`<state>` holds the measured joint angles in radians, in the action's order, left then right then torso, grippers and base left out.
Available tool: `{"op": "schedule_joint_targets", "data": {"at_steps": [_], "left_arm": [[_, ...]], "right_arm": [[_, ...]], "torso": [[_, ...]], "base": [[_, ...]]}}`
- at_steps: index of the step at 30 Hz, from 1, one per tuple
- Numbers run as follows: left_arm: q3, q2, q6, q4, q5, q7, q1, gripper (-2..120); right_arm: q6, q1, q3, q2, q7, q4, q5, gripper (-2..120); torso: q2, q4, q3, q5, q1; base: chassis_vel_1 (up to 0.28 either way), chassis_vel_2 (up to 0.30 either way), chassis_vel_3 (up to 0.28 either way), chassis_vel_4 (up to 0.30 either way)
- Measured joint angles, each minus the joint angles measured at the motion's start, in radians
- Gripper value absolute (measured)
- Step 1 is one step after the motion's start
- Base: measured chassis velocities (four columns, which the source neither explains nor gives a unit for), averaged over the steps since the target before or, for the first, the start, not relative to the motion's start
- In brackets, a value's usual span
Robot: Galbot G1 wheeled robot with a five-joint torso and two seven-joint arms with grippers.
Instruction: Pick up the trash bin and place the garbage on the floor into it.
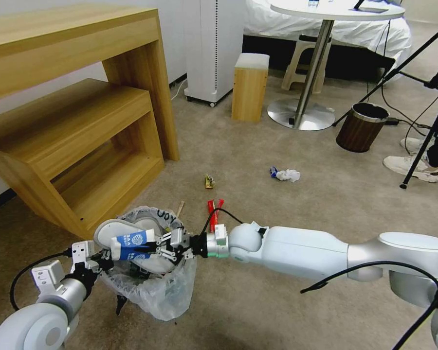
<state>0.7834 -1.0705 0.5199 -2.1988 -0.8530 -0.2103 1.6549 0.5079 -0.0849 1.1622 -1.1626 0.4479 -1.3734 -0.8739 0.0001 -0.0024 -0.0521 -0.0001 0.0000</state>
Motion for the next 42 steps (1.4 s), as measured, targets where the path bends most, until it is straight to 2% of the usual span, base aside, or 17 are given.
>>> {"op": "schedule_joint_targets", "data": {"at_steps": [8,13,16,17,20,21,28,29,31,33,35,36,37,39,42], "left_arm": [[-0.001,-0.004,-0.005,-0.008,-0.002,0.011,0.003,1],[-0.001,-0.008,-0.005,-0.015,-0.002,0.011,0.009,1],[-0.001,-0.012,-0.005,-0.017,0.004,0.011,0.018,1],[-0.001,-0.012,-0.005,-0.017,0.004,0.011,0.018,1],[0.000,-0.015,-0.005,-0.021,0.009,0.011,0.023,1],[0.000,-0.015,-0.005,-0.021,0.009,0.011,0.023,1],[0.011,-0.017,-0.005,-0.028,0.012,0.012,0.036,1],[0.011,-0.017,-0.005,-0.028,0.012,0.012,0.036,1],[0.015,-0.018,-0.007,-0.030,0.015,0.012,0.042,1],[0.016,-0.018,-0.007,-0.030,0.017,0.012,0.044,1],[0.018,-0.019,-0.011,-0.032,0.020,0.012,0.050,1],[0.033,-0.020,-0.010,-0.023,0.035,-0.005,0.057,1],[0.033,-0.020,-0.010,-0.023,0.035,-0.005,0.057,1],[0.029,-0.021,-0.010,-0.024,0.039,-0.006,0.059,0],[0.027,-0.022,-0.009,-0.027,0.040,-0.004,0.061,0]], "right_arm": [[-0.006,0.007,0.002,0.051,0.004,-0.014,0.005,0],[-0.007,-0.003,-0.002,0.057,0.001,-0.014,0.014,2],[-0.012,-0.009,-0.010,0.057,-0.021,-0.019,0.023,14],[-0.012,-0.009,-0.010,0.057,-0.021,-0.019,0.023,14],[-0.017,-0.011,-0.020,0.061,-0.032,-0.030,0.024,30],[-0.017,-0.011,-0.020,0.061,-0.032,-0.030,0.024,30],[-0.021,-0.007,-0.036,0.064,-0.043,-0.050,0.023,57],[-0.021,-0.007,-0.036,0.064,-0.043,-0.050,0.023,57],[-0.025,-0.010,-0.052,0.064,-0.061,-0.066,0.015,68],[-0.028,-0.013,-0.059,0.065,-0.068,-0.073,0.013,71],[-0.040,-0.019,-0.083,0.070,-0.088,-0.097,0.010,83],[-0.048,-0.022,-0.121,0.083,-0.130,-0.102,-0.004,86],[-0.048,-0.022,-0.121,0.083,-0.130,-0.102,-0.004,86],[-0.069,-0.028,-0.154,0.086,-0.168,-0.137,-0.015,96],[-0.085,-0.034,-0.191,0.096,-0.194,-0.159,-0.026,100]], "torso": [[0.000,-0.0005,0.000,0.0000,0.000],[0.000,-0.0004,0.000,0.0002,0.000],[0.000,-0.0002,0.000,0.0002,0.000],[0.000,-0.0002,0.000,0.0002,0.000],[0.000,-0.0002,0.000,0.0001,0.000],[0.000,-0.0002,0.000,0.0001,0.000],[0.000,-0.0003,0.000,0.0001,0.000],[0.000,-0.0003,0.000,0.0001,0.000],[0.000,-0.0003,0.000,0.0001,0.000],[0.000,-0.0002,0.000,0.0001,0.000],[0.000,-0.0003,0.000,-0.0003,0.000],[0.000,-0.0002,0.000,0.0002,0.000],[0.000,-0.0002,0.000,0.0002,0.000],[0.000,0.0000,0.000,0.0001,0.000],[0.000,0.0000,0.000,-0.0003,0.000]], "base": [[0.000,0.000,0.000,0.000],[0.000,0.000,0.000,0.000],[0.000,0.000,0.000,0.000],[0.000,0.000,0.000,0.000],[0.000,0.000,0.000,0.000],[0.000,0.000,0.000,0.000],[0.000,0.000,0.000,0.000],[0.000,0.000,0.000,0.000],[0.000,0.000,0.000,0.000],[0.000,0.000,0.000,0.000],[0.000,0.000,0.000,0.000],[0.000,0.000,0.000,0.000],[0.000,0.000,0.000,0.000],[0.000,0.000,0.000,0.000],[0.000,0.000,0.000,0.000]]}}
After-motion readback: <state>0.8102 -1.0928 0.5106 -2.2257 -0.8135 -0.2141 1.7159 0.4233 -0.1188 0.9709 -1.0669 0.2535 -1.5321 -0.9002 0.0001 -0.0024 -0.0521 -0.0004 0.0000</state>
